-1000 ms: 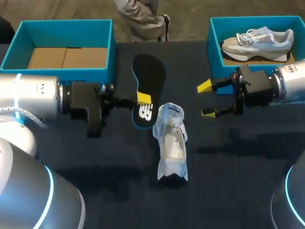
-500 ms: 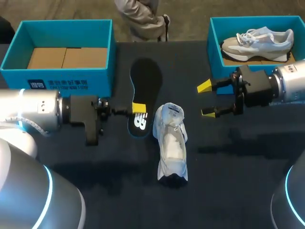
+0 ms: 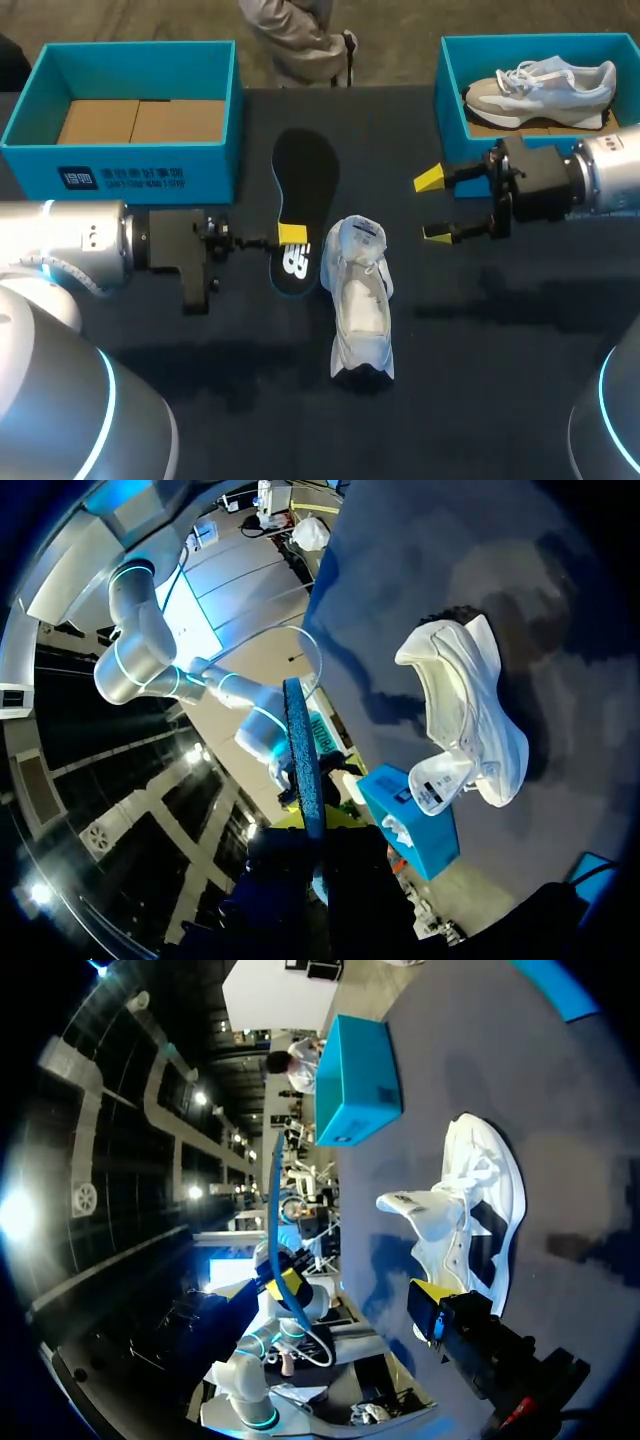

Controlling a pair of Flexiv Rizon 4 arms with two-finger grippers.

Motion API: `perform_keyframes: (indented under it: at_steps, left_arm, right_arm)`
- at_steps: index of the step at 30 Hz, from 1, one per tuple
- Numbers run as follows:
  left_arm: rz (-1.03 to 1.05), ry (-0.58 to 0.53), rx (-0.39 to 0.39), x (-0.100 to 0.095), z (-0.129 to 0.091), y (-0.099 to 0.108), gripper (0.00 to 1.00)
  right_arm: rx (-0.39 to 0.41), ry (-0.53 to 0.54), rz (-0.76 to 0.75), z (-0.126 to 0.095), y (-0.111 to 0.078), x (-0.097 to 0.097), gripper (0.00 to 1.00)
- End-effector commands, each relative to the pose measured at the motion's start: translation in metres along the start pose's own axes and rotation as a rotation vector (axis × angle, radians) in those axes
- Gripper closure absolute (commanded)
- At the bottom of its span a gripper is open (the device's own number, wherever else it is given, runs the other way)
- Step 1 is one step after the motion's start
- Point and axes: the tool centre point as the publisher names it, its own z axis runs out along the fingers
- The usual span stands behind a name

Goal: Take the shoe out of the shoebox, open the shoe tongue, remove and reinsert the insole, then place the shoe into the shoebox

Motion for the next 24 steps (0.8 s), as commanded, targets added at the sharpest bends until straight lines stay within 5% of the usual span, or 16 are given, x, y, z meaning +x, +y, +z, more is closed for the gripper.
perform_keyframes:
  at_steps: [1,12,24]
  left_arm:
    - [0.001,0.002,-0.001,0.000,0.001,0.000,1.00]
    - [0.001,0.002,-0.001,0.000,0.001,0.000,1.00]
    - [0.001,0.002,-0.001,0.000,0.001,0.000,1.00]
  right_arm:
    - [-0.031,0.024,-0.026,0.023,0.002,0.008,0.00]
    - [-0.014,0.075,-0.190,0.070,-0.002,0.026,0.00]
    - [-0.047,0.081,-0.195,0.069,-0.004,0.034,0.00]
